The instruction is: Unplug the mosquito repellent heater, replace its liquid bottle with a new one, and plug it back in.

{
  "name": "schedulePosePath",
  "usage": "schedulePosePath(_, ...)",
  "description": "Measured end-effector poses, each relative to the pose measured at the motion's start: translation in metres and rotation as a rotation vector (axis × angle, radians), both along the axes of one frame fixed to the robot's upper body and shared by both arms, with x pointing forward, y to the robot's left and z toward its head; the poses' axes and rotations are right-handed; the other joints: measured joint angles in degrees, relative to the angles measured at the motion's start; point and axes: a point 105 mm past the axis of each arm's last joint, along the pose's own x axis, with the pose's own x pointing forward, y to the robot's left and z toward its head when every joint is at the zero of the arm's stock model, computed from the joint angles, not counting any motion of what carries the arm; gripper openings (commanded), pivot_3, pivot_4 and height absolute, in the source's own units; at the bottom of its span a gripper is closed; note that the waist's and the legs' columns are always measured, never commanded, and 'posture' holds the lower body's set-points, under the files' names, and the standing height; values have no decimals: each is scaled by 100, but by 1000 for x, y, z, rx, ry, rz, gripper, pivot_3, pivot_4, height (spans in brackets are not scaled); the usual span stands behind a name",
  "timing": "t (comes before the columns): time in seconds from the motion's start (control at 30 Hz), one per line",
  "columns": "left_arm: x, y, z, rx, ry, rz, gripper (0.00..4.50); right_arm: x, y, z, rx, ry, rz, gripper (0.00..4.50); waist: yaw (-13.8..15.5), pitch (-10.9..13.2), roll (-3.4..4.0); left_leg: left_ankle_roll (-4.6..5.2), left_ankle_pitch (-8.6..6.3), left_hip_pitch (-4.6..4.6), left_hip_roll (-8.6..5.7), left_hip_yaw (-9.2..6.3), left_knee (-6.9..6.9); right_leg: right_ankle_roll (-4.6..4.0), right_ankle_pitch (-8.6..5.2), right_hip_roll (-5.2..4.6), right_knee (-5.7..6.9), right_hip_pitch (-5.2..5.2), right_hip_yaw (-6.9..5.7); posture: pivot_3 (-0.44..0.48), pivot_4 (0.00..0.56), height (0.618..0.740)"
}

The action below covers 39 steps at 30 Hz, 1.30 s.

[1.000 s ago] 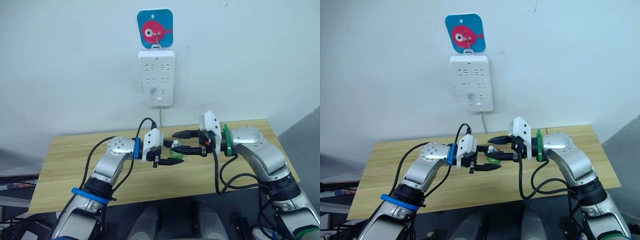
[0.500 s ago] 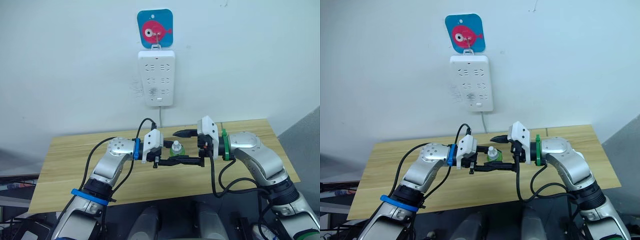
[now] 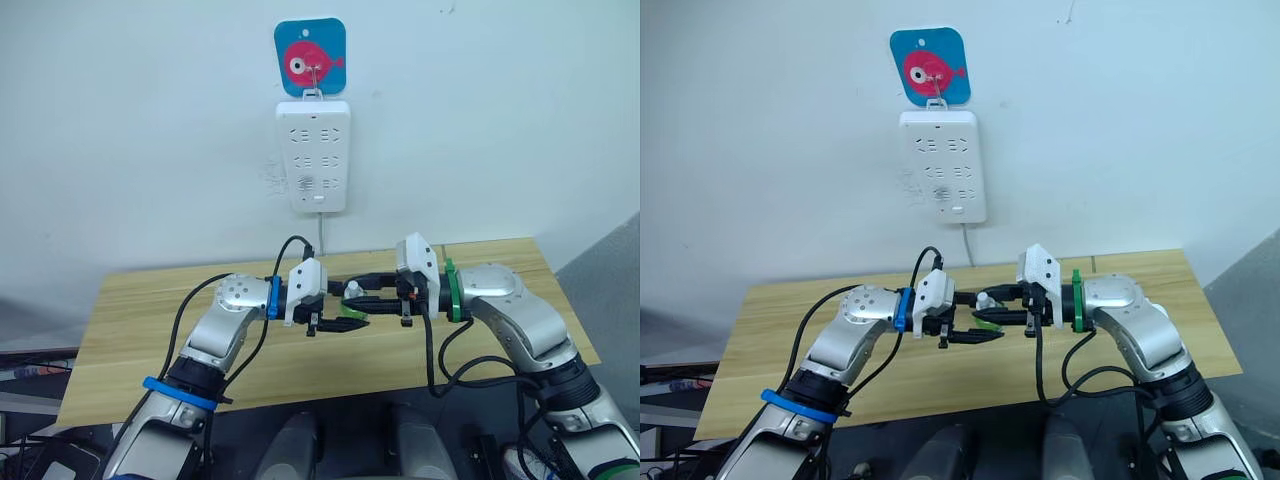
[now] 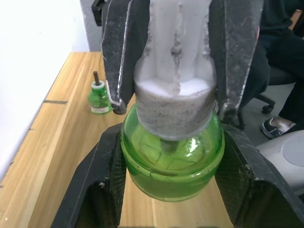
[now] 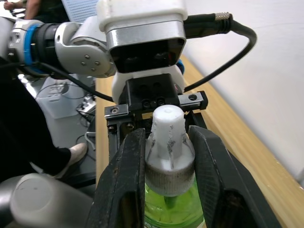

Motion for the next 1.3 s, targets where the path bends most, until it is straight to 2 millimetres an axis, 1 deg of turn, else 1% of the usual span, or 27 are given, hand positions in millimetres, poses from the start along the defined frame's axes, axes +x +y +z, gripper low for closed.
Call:
schedulePosePath(0.13,-17,4,3,14,-15,-59,2220,-6,6,6,-48,-22,204,1022,-10,0,1,0,0,2,6,-2,-2,0,0,5,0,1,-3,132,198,740)
schedulePosePath(0.17,-20,6,2,21,-18,-70,2220,-7,8,6,-60,-22,261,1022,-12,0,1,0,0,2,8,0,-2,-1,0,6,0,0,-1,132,198,740)
schedulePosePath(0.3,-29,8,-3,42,-9,-101,2220,-11,12,2,-94,-29,395,1022,19,0,0,0,0,0,0,-4,-1,-1,0,1,-3,2,-3,137,196,740)
schedulePosePath(0.37,-31,8,-5,47,-3,-105,2220,-11,12,0,-102,-38,432,1748,38,0,0,0,-1,0,-2,-8,3,-1,0,-1,-5,5,-7,137,196,740)
schedulePosePath(0.4,-31,9,-6,57,1,-110,2220,-9,11,0,-105,-45,433,2002,38,0,0,0,-1,0,-2,-7,4,-1,0,-1,-4,5,-7,137,196,740)
schedulePosePath(0.53,-31,9,-9,64,7,-107,2220,2,4,7,-116,-83,397,3532,33,0,1,-1,-1,0,2,-11,2,-1,-1,0,-2,4,-10,125,192,740)
schedulePosePath(0.6,-29,7,-9,65,9,-108,2220,6,-4,7,-127,-89,364,4260,42,0,0,-1,-1,-1,-2,-12,2,-1,-1,-2,-3,4,-11,114,192,740)
schedulePosePath(0.63,-25,6,-9,64,10,-99,2220,8,-12,7,-137,-88,337,4476,59,0,0,-1,-1,-3,-4,-13,4,-1,-1,-3,-4,5,-12,109,192,740)
schedulePosePath(0.7,-18,7,-9,63,13,-73,2220,11,-29,5,-159,-83,286,4476,65,0,0,-1,-1,-4,-3,-11,6,-1,-1,-3,-5,6,-11,101,192,740)
schedulePosePath(0.8,-8,8,-7,50,16,-32,2220,10,-47,3,-179,-71,211,4476,43,0,0,-1,-2,-5,3,-10,3,-1,-1,-1,-3,2,-11,81,191,740)
schedulePosePath(0.9,3,10,-3,31,9,22,2220,8,-52,5,-162,-64,121,4476,19,0,0,-1,-2,-5,3,-8,4,-1,-1,-2,-2,1,-9,76,188,740)
schedulePosePath(1.03,12,10,0,13,2,59,2220,8,-39,11,-90,-84,12,4476,-5,0,0,-3,-2,-5,5,-3,3,-1,-1,-1,1,-4,-3,70,188,740)
schedulePosePath(1.17,16,13,-1,6,13,93,2220,12,-12,13,25,-68,-122,4476,-2,0,0,-2,-2,-5,1,-4,4,-1,-1,-2,1,-4,-2,67,179,740)
schedulePosePath(1.23,17,12,0,4,9,91,2220,16,0,12,52,-71,-171,4476,-4,0,0,-3,-2,-5,0,-4,5,-1,0,-1,2,-5,-2,66,176,740)
schedulePosePath(1.3,18,12,2,4,2,90,2220,18,7,10,56,-78,-202,4476,8,-1,-1,-2,-2,-6,-2,-7,6,-1,0,-2,1,-3,-5,63,174,740)
